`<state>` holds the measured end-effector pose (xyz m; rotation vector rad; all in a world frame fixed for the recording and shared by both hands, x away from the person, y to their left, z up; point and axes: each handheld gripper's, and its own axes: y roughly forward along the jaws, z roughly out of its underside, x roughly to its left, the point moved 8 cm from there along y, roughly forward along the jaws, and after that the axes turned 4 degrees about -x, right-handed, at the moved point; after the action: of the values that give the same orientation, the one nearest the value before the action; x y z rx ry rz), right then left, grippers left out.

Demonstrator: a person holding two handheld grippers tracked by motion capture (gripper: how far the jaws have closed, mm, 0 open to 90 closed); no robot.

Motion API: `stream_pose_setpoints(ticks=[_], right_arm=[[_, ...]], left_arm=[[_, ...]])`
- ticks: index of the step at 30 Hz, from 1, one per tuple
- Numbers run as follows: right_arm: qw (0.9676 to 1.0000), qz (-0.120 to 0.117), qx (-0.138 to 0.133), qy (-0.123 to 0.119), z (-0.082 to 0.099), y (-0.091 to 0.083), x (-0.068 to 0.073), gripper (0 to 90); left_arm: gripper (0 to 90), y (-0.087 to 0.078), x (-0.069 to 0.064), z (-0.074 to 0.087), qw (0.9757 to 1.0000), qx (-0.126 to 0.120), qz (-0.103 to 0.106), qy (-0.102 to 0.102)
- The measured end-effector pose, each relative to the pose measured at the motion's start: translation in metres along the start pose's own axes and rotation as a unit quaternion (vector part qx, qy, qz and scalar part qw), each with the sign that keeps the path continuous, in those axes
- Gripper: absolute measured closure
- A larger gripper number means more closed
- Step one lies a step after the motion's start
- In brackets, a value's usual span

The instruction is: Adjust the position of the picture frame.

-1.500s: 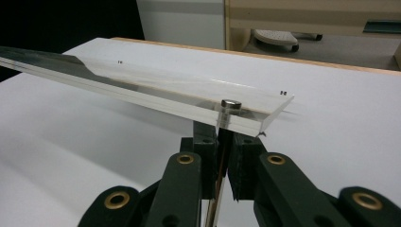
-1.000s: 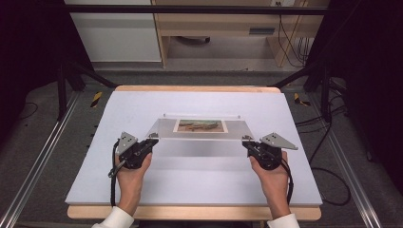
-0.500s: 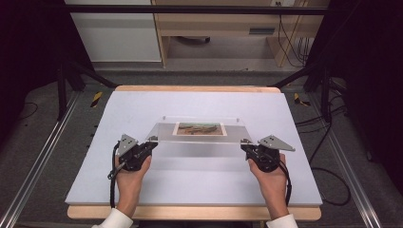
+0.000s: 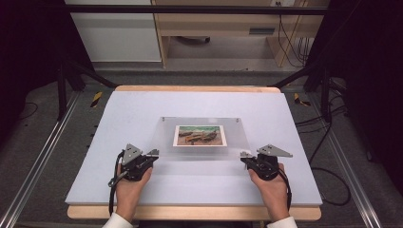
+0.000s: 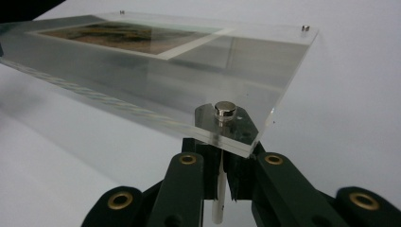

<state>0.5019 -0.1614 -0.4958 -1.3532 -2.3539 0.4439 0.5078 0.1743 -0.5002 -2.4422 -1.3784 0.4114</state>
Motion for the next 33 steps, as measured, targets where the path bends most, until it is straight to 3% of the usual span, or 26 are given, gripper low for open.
stream_pose_setpoints(ticks=[6,17,33], right_arm=[[0.9996,-0.001,0.026,-0.006,0.012,0.003,0.0,84.2],[0.9987,0.011,0.047,-0.015,0.021,0.007,0.0,84.1],[0.9989,0.007,0.046,-0.004,0.022,0.009,-0.001,83.6]], left_arm=[[83.7,0.001,-0.001,0.009,0.9998,0.019,-0.001,0.002],[83.3,0.003,-0.001,0.018,0.9994,0.032,-0.009,0.0],[83.4,0.003,-0.001,0.019,0.9994,0.035,-0.009,0.001]])
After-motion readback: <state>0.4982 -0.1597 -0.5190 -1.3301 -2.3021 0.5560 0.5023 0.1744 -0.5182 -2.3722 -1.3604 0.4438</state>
